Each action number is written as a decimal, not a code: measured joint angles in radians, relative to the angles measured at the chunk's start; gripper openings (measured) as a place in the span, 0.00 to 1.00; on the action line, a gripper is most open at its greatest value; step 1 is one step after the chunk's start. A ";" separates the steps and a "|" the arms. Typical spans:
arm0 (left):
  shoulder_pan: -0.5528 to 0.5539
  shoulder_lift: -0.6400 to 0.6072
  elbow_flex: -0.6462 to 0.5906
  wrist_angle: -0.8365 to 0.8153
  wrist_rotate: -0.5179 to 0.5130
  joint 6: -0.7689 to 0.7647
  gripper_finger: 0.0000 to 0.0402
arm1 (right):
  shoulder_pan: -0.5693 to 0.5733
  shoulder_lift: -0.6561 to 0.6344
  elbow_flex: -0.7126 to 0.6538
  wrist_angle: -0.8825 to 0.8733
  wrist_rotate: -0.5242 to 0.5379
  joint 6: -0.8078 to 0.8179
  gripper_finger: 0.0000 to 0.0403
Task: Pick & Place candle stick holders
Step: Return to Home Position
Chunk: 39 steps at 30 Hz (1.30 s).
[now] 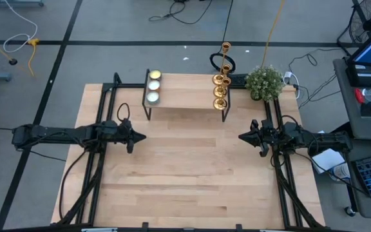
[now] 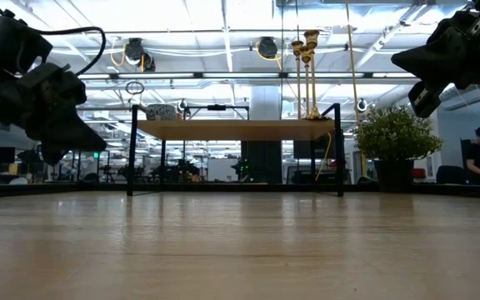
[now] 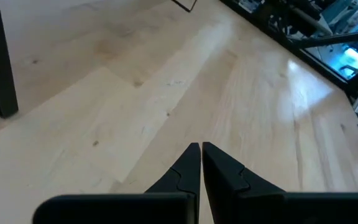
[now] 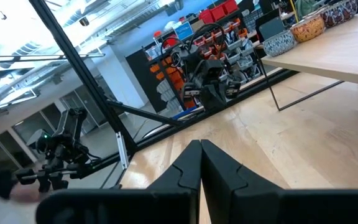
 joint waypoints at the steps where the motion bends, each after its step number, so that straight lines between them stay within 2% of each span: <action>1: 0.000 0.000 0.000 0.004 -0.001 -0.002 0.05 | 0.000 0.000 0.000 0.000 0.000 0.000 0.02; 39: 0.000 0.000 0.000 0.025 0.000 0.006 0.05 | 0.000 0.000 0.000 0.000 0.000 0.000 0.02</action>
